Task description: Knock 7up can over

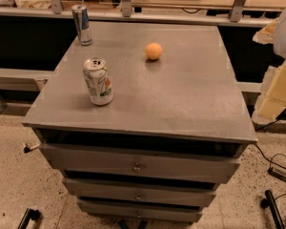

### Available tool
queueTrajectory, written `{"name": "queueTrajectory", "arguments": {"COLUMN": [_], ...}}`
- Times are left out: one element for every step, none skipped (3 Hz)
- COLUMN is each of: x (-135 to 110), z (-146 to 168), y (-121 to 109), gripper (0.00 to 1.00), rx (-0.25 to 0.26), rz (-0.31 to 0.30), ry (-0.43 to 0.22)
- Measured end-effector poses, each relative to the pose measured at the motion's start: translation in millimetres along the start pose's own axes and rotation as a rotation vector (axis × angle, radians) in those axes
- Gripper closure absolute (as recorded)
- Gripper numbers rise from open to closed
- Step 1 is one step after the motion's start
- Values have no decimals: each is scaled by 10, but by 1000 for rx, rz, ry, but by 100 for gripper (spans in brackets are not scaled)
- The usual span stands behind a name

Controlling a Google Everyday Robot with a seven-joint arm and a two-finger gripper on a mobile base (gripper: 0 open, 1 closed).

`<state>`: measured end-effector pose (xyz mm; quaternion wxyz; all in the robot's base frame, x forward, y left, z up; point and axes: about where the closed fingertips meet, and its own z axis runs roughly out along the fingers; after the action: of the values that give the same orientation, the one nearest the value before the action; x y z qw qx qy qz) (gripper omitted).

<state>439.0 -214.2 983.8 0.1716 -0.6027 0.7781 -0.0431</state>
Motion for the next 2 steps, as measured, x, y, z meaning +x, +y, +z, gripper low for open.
{"name": "queueTrajectory", "arguments": {"x": [-110, -628], "z": [38, 266], "y": [-57, -299], "gripper": [0, 0], "rx": [-3, -37], "rz": [-20, -117], "ry": [-29, -161]}}
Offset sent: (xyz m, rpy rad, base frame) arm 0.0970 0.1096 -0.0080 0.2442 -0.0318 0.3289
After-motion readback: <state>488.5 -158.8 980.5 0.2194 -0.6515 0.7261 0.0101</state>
